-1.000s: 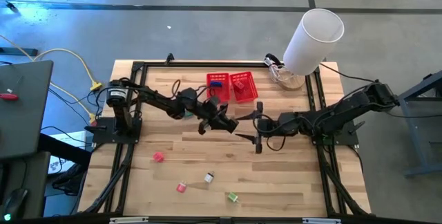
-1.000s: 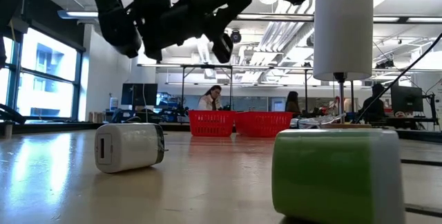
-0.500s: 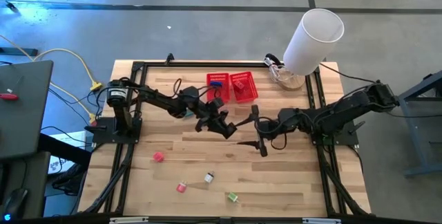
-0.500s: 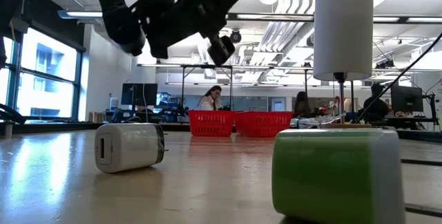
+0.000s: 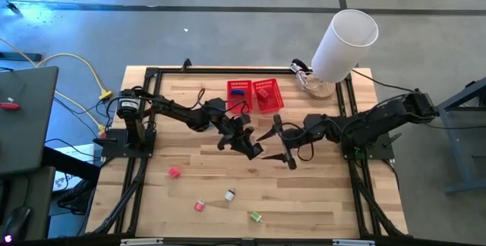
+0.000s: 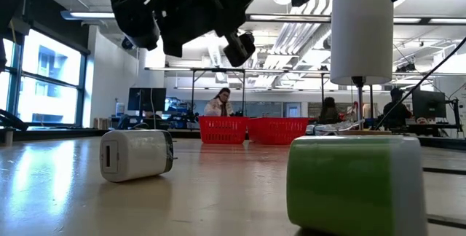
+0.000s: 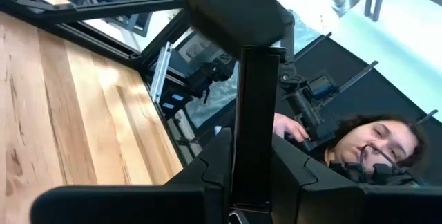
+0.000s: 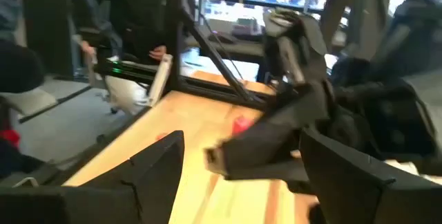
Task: Pick & Place Office items
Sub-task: Put the black digital clock into the left red bin
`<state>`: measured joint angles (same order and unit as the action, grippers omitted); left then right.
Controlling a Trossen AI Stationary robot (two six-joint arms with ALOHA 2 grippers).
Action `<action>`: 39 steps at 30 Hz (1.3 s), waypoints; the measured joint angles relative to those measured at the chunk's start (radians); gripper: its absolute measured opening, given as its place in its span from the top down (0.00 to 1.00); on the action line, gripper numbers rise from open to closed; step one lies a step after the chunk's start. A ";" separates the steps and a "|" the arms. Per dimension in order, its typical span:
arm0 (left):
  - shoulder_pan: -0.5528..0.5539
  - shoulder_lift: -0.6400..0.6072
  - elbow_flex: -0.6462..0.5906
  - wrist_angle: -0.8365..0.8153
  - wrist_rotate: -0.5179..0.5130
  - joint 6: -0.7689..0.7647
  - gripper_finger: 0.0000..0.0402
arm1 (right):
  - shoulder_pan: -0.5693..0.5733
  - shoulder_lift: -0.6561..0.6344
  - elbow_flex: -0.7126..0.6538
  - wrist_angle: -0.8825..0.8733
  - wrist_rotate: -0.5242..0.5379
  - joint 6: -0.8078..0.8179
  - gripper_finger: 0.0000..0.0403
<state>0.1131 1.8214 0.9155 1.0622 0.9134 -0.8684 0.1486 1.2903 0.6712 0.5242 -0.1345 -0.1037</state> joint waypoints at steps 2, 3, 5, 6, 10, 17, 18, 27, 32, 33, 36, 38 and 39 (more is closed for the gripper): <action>0.000 0.000 0.001 -0.001 -0.003 0.000 0.87 | 0.000 0.001 0.000 -0.004 0.003 0.002 0.32; 0.000 0.000 0.001 -0.005 -0.005 0.000 0.87 | 0.000 0.007 0.000 -0.002 0.001 0.002 0.32; 0.000 0.000 0.001 -0.011 -0.006 0.000 0.87 | 0.001 0.012 0.000 -0.005 -0.003 -0.002 0.32; 0.000 0.000 0.001 -0.011 -0.008 0.000 0.87 | 0.000 0.012 0.000 -0.009 -0.009 -0.003 0.32; 0.000 0.000 0.001 -0.024 -0.020 -0.003 0.87 | -0.015 0.027 0.000 0.003 -0.052 0.000 0.32; 0.002 0.000 0.021 -0.102 -0.041 0.008 0.87 | -0.033 0.060 0.016 -0.036 -0.082 0.009 0.32; 0.003 0.000 0.022 -0.103 -0.042 0.008 0.87 | -0.034 0.062 0.021 -0.061 -0.084 0.008 0.32; 0.003 0.000 0.025 -0.119 -0.032 0.026 0.87 | -0.031 0.089 0.063 -0.080 -0.105 -0.031 0.32; 0.003 0.000 0.025 -0.120 -0.026 0.026 0.87 | -0.031 0.089 0.063 -0.086 -0.106 -0.032 0.34; 0.003 0.000 0.025 -0.120 -0.025 0.026 0.87 | -0.031 0.089 0.063 -0.091 -0.105 -0.036 0.35; 0.002 0.000 0.025 -0.121 -0.024 0.026 0.87 | -0.031 0.089 0.063 -0.104 -0.104 -0.064 0.40; 0.002 0.000 0.025 -0.120 -0.024 0.026 0.87 | -0.031 0.089 0.063 -0.103 -0.101 -0.078 0.43; 0.002 0.000 0.025 -0.120 -0.023 0.026 0.87 | -0.031 0.089 0.063 -0.103 -0.101 -0.083 0.45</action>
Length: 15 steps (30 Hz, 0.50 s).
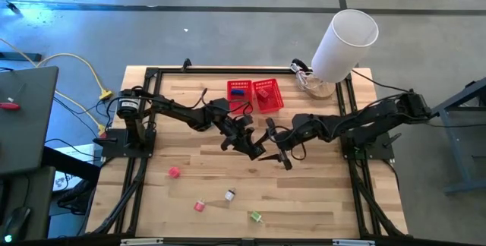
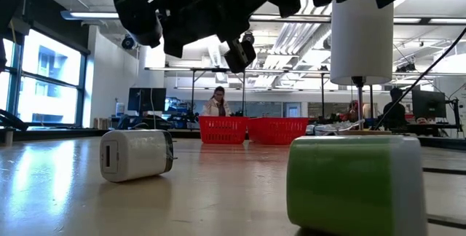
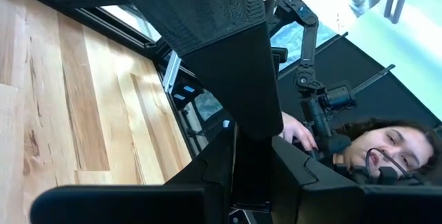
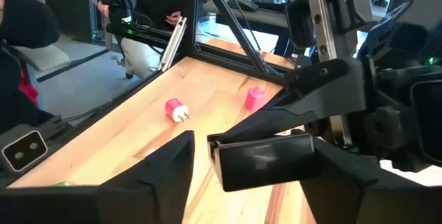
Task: Pick & Place Office items
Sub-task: Put the black digital clock into the left red bin
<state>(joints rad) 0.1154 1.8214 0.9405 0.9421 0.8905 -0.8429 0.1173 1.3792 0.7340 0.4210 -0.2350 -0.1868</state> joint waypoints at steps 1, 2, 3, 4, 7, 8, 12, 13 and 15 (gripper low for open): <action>0.000 0.000 0.000 0.000 0.002 0.000 0.87 | 0.000 0.000 0.000 0.000 0.001 -0.001 0.47; 0.000 0.000 0.000 0.000 0.002 0.000 0.87 | 0.000 0.000 0.000 0.000 0.003 -0.003 0.49; 0.000 0.000 0.000 0.000 0.003 0.000 0.87 | 0.000 0.000 0.000 0.000 0.005 -0.011 0.50; 0.000 0.000 0.000 0.000 0.006 0.000 0.87 | 0.000 0.000 0.000 -0.001 0.006 -0.025 0.52; 0.000 0.000 0.000 -0.002 0.009 0.000 0.87 | 0.000 0.000 0.000 -0.007 0.007 -0.058 0.59; 0.000 0.000 0.000 -0.002 0.010 0.000 0.87 | 0.001 0.000 0.000 -0.007 0.007 -0.066 0.61; 0.000 0.000 0.000 -0.002 0.011 0.006 0.87 | 0.006 0.000 0.000 -0.007 0.004 -0.097 0.64; 0.000 0.000 0.000 -0.002 0.010 0.010 0.87 | 0.006 0.000 0.000 -0.007 0.003 -0.102 0.64; 0.000 0.000 0.000 -0.002 0.010 0.015 0.87 | 0.007 0.000 0.000 -0.007 0.004 -0.107 0.63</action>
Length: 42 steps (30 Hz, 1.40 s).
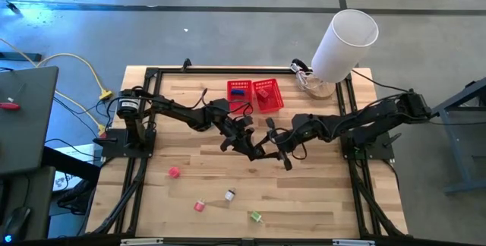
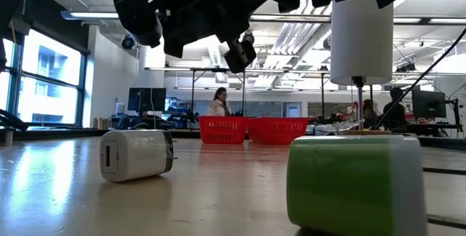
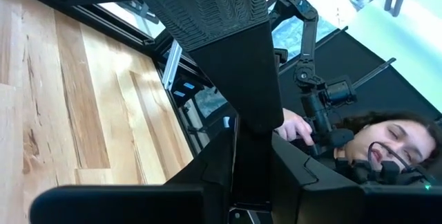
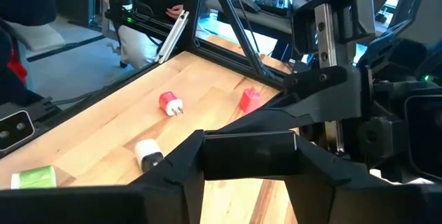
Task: Pick & Place Office items
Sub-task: Put the black digital clock into the left red bin
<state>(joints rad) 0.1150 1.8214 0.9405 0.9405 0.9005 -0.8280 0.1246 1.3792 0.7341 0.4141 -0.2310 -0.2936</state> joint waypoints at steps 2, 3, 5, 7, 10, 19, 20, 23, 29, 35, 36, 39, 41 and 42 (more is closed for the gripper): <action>0.000 0.000 0.000 0.000 -0.001 0.003 0.86 | 0.001 0.000 0.000 0.000 0.000 0.000 0.62; 0.000 0.000 0.000 0.001 -0.002 0.006 0.85 | 0.001 0.000 0.000 0.000 0.001 0.000 0.62; 0.000 0.000 0.000 0.001 -0.008 0.012 0.83 | 0.005 0.000 0.000 -0.004 0.004 -0.006 0.63; 0.000 0.000 0.000 0.001 -0.011 0.012 0.82 | 0.007 0.000 0.000 -0.006 0.005 -0.010 0.64; 0.002 0.000 0.000 0.003 -0.002 0.015 0.81 | 0.013 0.000 0.000 -0.009 0.003 -0.010 0.64; 0.008 0.000 0.000 0.003 0.012 0.054 0.81 | 0.014 0.000 0.000 -0.021 0.011 -0.026 0.64; 0.010 0.000 0.000 0.003 0.013 0.054 0.81 | 0.014 0.000 0.000 -0.022 0.011 -0.026 0.64; 0.016 0.000 0.000 0.003 0.014 0.054 0.81 | 0.014 0.000 0.000 -0.024 0.014 -0.026 0.64; 0.020 0.000 0.000 0.003 0.017 0.054 0.80 | 0.013 0.000 -0.001 -0.026 0.014 -0.026 0.64; 0.014 0.000 0.000 0.003 0.015 0.073 0.79 | 0.014 0.000 -0.002 -0.030 0.014 -0.025 0.64; 0.013 0.000 0.000 0.003 0.014 0.073 0.77 | 0.014 0.000 -0.002 -0.030 0.014 -0.024 0.64; 0.013 0.000 0.000 0.003 0.014 0.073 0.70 | 0.014 0.000 -0.002 -0.030 0.014 -0.024 0.64; 0.012 0.000 0.000 0.003 0.015 0.073 0.65 | 0.014 0.000 -0.002 -0.032 0.015 -0.024 0.64; 0.012 0.000 0.000 0.003 0.015 0.073 0.62 | 0.014 0.000 -0.002 -0.034 0.015 -0.023 0.64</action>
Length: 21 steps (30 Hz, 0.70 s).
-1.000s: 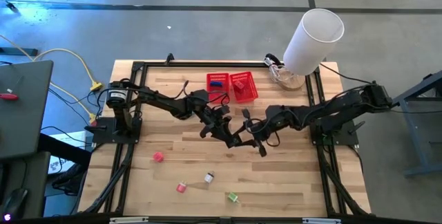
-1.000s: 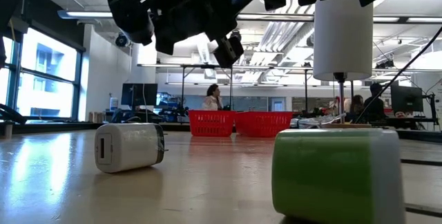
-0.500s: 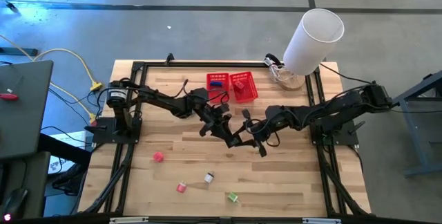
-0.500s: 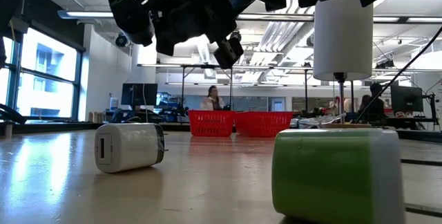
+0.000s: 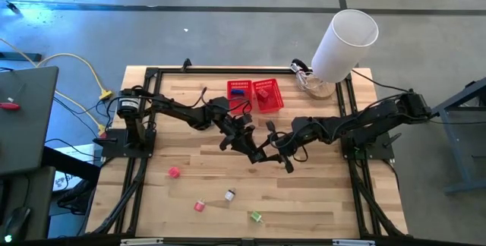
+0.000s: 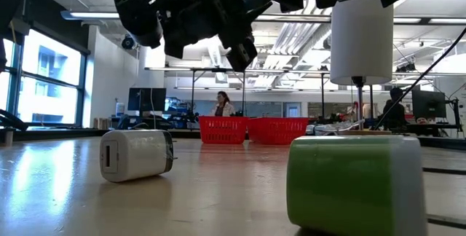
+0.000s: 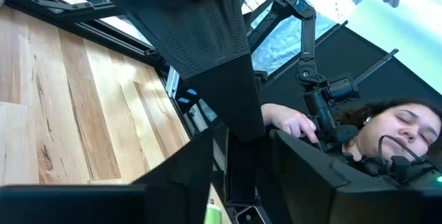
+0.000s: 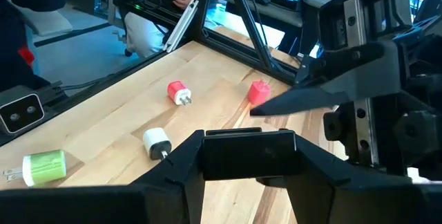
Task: Pick & Place Office items
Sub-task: Put the black digital clock into the left red bin
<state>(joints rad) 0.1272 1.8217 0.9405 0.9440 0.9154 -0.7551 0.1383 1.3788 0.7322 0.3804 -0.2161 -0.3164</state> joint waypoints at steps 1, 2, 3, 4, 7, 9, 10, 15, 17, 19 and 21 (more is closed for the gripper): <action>0.000 0.000 0.000 0.000 0.000 0.001 0.60 | 0.000 0.000 0.000 0.000 0.000 0.001 0.64; 0.000 0.000 0.000 0.000 0.000 0.004 0.58 | 0.000 0.000 0.000 -0.001 0.000 0.001 0.64; 0.000 0.000 0.000 0.000 0.001 0.021 0.56 | 0.000 0.000 0.000 -0.001 0.001 0.001 0.64; 0.002 0.000 0.000 0.000 0.006 0.049 0.55 | 0.000 0.000 0.000 -0.001 0.001 0.001 0.64; 0.021 -0.003 0.000 -0.002 0.017 0.106 0.53 | 0.007 0.000 0.000 -0.006 0.006 0.005 0.64; 0.032 -0.006 0.000 0.002 0.013 0.126 0.53 | 0.017 0.000 0.000 -0.009 0.020 0.005 0.64; 0.037 -0.007 0.000 0.002 0.013 0.145 0.53 | 0.024 0.000 0.000 -0.013 0.035 0.005 0.64; 0.058 -0.021 0.000 -0.003 0.082 0.268 0.53 | 0.063 -0.008 0.000 -0.088 0.139 0.009 0.64; 0.065 -0.033 0.000 -0.021 0.101 0.306 0.53 | 0.084 -0.008 0.000 -0.121 0.189 0.027 0.64; 0.067 -0.051 0.000 -0.085 0.098 0.381 0.53 | 0.102 -0.008 0.000 -0.142 0.217 0.041 0.64; 0.063 -0.079 0.000 -0.204 0.043 0.500 0.53 | 0.117 -0.008 0.000 -0.160 0.236 0.061 0.64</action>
<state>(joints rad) 0.1904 1.7431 0.9401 0.7401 0.9585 -0.2554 0.2555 1.3705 0.7322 0.2206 0.0200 -0.2559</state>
